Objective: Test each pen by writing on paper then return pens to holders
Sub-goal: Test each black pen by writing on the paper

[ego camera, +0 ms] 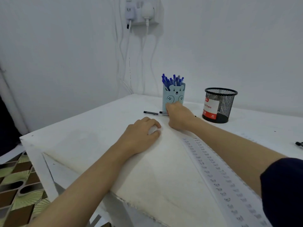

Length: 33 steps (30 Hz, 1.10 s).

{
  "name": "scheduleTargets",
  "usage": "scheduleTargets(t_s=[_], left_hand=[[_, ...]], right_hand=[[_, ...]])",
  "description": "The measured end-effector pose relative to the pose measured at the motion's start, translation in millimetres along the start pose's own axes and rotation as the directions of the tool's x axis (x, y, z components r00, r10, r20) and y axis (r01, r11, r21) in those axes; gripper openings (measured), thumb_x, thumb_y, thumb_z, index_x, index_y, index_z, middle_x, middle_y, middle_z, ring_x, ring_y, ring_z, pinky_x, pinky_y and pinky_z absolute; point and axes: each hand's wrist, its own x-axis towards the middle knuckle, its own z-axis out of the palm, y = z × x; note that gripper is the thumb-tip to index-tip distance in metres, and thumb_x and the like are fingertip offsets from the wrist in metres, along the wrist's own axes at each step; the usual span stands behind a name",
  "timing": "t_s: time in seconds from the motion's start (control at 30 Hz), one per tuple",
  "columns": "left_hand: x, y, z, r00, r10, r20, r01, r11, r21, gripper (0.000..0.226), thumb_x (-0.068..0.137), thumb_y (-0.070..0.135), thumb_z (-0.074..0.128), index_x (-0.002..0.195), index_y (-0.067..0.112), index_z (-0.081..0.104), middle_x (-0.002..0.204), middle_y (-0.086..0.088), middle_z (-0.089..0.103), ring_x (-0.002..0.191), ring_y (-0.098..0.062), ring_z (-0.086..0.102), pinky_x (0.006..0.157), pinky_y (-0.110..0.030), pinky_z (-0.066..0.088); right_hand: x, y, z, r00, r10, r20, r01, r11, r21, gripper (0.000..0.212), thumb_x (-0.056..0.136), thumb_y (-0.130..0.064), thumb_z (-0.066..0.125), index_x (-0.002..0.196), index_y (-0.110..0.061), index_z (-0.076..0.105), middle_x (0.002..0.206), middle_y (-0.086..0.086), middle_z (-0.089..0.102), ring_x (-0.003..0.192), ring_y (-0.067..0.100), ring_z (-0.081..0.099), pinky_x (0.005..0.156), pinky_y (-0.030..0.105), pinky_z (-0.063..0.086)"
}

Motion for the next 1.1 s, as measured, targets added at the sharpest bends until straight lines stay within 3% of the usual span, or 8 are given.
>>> scheduleTargets(t_s=[0.17, 0.3, 0.4, 0.5, 0.63, 0.73, 0.83, 1.1], left_hand=[[-1, 0, -1, 1.0, 0.0, 0.002, 0.0, 1.0, 0.005, 0.028, 0.096, 0.035, 0.043, 0.12, 0.028, 0.055, 0.126, 0.009, 0.05, 0.117, -0.014, 0.045, 0.098, -0.032, 0.034], [-4, 1, -1, 1.0, 0.012, 0.0, -0.012, 1.0, -0.021, 0.026, 0.096, 0.032, 0.044, 0.118, 0.026, 0.056, 0.125, 0.007, 0.052, 0.115, -0.014, 0.048, 0.099, -0.032, 0.035], [-7, 5, -4, 1.0, 0.026, -0.016, -0.027, 0.998, -0.053, 0.026, 0.095, 0.029, 0.046, 0.117, 0.024, 0.058, 0.124, 0.006, 0.055, 0.115, -0.015, 0.05, 0.1, -0.035, 0.037], [-11, 13, -4, 0.995, 0.07, -0.076, -0.076, 0.994, -0.08, 0.023, 0.093, 0.027, 0.048, 0.113, 0.024, 0.061, 0.121, 0.007, 0.058, 0.113, -0.014, 0.052, 0.099, -0.036, 0.039], [-20, 43, -1, 0.987, 0.153, -0.048, -0.158, 0.974, -0.163, 0.02, 0.094, 0.03, 0.049, 0.108, 0.026, 0.063, 0.117, 0.013, 0.058, 0.109, -0.007, 0.052, 0.096, -0.026, 0.038], [-30, 80, 8, 0.971, 0.232, 0.053, -0.215, 0.952, -0.218, 0.024, 0.095, 0.037, 0.046, 0.112, 0.029, 0.061, 0.12, 0.016, 0.055, 0.111, -0.004, 0.049, 0.095, -0.024, 0.038], [-38, 116, 17, 0.951, 0.279, 0.135, -0.24, 0.939, -0.246, 0.031, 0.094, 0.046, 0.043, 0.118, 0.032, 0.057, 0.128, 0.016, 0.051, 0.116, -0.004, 0.045, 0.1, -0.027, 0.036], [-46, 168, 42, 0.895, 0.304, 0.327, -0.255, 0.949, -0.185, 0.047, 0.089, 0.058, 0.045, 0.132, 0.038, 0.044, 0.144, 0.012, 0.04, 0.13, -0.011, 0.038, 0.108, -0.034, 0.03]], right_hand=[[-1, 3, -9, 0.997, 0.014, 0.073, -0.012, 0.999, -0.03, 0.014, 0.084, -0.001, 0.049, 0.098, -0.007, 0.05, 0.111, 0.014, 0.056, 0.088, 0.023, 0.044, 0.08, 0.032, 0.04], [-11, 19, -32, 0.995, 0.046, 0.09, -0.06, 0.986, 0.157, 0.023, 0.084, 0.003, 0.048, 0.104, 0.001, 0.059, 0.109, 0.015, 0.056, 0.088, 0.023, 0.05, 0.069, 0.023, 0.047], [-29, 36, -51, 0.982, 0.126, 0.141, -0.169, 0.918, 0.358, 0.01, 0.085, 0.003, 0.052, 0.092, -0.003, 0.056, 0.095, 0.014, 0.06, 0.076, 0.022, 0.055, 0.06, 0.02, 0.047], [-55, 50, -68, 0.95, 0.19, 0.246, -0.311, 0.582, 0.751, 0.017, 0.086, 0.01, 0.047, 0.078, -0.005, 0.046, 0.071, 0.015, 0.057, 0.064, 0.029, 0.063, 0.069, 0.035, 0.055], [-100, 66, -92, 0.933, 0.226, 0.281, -0.306, 0.089, 0.948, 0.019, 0.086, 0.002, 0.041, 0.071, -0.011, 0.041, 0.064, 0.006, 0.043, 0.045, 0.016, 0.04, 0.055, 0.026, 0.04], [-139, 82, -108, 0.932, 0.187, 0.31, -0.3, -0.08, 0.951, 0.037, 0.079, -0.04, 0.058, 0.058, -0.012, 0.045, 0.059, 0.002, 0.042, 0.049, 0.015, 0.034, 0.056, 0.027, 0.029], [-172, 95, -116, 0.92, 0.18, 0.347, -0.289, -0.286, 0.914, 0.071, 0.065, -0.083, 0.048, 0.047, -0.015, 0.035, 0.054, -0.001, 0.028, 0.051, 0.015, 0.027, 0.059, 0.027, 0.025], [-225, 115, -118, 0.885, 0.324, 0.335, -0.183, -0.42, 0.889, 0.063, 0.067, -0.073, 0.043, 0.046, -0.018, 0.021, 0.062, -0.002, 0.008, 0.064, 0.018, 0.007, 0.067, 0.031, 0.009]])
